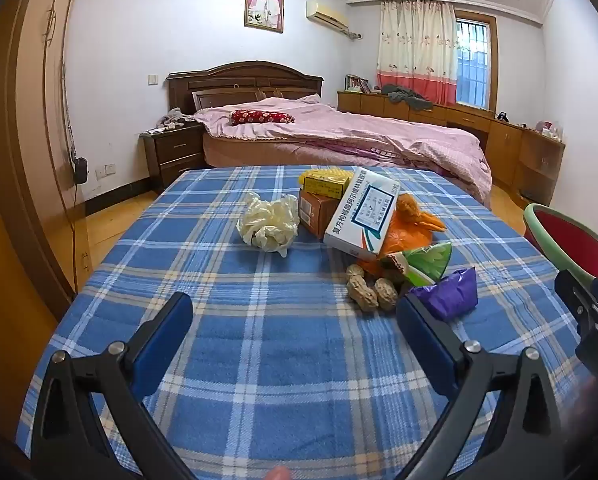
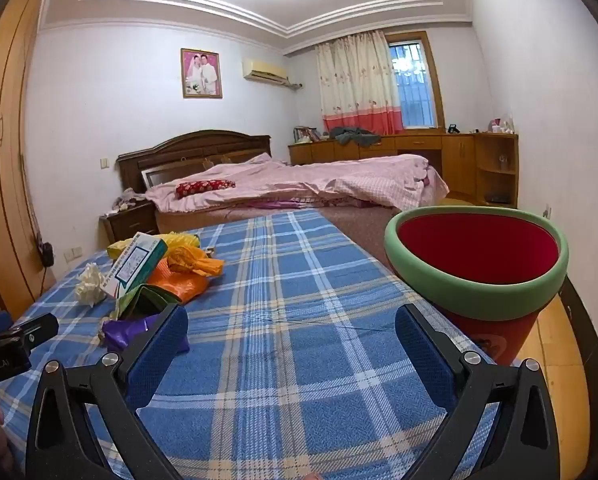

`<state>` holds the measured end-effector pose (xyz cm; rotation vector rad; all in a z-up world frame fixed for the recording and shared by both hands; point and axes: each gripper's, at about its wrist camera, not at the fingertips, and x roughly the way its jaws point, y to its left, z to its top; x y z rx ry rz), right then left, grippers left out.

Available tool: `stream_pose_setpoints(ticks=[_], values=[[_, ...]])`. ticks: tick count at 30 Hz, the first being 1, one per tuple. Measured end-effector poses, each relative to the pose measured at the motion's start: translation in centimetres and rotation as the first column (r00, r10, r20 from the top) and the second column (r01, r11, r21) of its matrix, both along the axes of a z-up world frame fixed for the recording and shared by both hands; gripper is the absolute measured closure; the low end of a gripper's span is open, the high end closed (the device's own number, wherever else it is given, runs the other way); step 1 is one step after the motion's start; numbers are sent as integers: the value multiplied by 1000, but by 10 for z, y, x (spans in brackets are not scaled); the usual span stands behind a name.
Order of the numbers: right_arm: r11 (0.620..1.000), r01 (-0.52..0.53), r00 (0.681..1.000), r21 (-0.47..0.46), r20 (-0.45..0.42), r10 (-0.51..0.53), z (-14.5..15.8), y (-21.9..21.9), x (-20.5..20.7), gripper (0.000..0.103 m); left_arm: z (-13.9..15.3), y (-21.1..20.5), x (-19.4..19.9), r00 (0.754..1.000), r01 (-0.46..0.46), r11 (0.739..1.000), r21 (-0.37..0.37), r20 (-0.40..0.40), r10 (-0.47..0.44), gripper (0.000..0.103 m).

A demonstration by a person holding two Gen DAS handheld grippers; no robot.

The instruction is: Collect trash

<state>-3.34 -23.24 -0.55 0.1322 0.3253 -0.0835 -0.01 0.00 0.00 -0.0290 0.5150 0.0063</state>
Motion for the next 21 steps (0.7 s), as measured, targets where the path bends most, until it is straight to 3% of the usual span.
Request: stream_pose_setpoints(ticks=[21], values=[[1000, 0, 1000, -3, -3, 0, -1, 1, 1, 0, 0, 0, 0, 1000, -1, 1000, -4, -4, 1, 2]])
